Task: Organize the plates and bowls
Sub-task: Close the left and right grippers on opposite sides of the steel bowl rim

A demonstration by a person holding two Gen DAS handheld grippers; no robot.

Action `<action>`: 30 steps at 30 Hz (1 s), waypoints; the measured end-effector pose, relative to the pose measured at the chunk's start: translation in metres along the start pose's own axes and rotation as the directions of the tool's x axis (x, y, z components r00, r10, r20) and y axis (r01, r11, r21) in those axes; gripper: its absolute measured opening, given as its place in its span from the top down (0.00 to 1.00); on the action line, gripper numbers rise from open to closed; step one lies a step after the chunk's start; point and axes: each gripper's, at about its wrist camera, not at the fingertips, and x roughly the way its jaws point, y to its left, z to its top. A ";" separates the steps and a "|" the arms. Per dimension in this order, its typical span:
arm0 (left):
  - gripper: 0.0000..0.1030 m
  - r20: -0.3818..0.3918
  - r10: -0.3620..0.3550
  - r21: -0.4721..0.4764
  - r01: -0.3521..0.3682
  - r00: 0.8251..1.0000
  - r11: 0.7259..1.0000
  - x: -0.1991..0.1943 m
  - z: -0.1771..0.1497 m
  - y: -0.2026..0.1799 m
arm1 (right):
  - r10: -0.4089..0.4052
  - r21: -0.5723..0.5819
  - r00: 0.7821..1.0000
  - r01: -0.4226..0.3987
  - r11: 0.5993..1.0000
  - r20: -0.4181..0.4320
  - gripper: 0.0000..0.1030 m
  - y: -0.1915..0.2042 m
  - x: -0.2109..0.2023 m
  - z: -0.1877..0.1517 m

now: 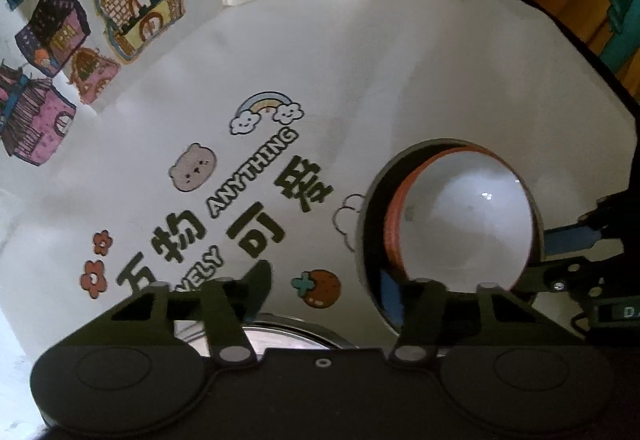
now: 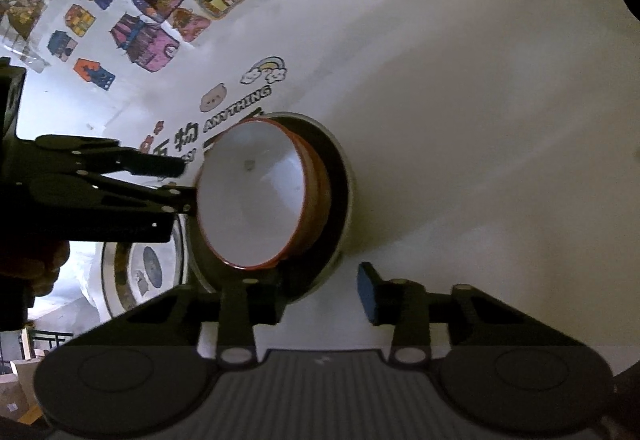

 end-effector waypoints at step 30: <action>0.91 0.030 -0.113 -0.131 0.116 0.993 0.985 0.000 -0.006 -0.002 | 0.031 0.028 0.999 -0.031 0.999 0.004 0.71 -0.001 0.005 -0.003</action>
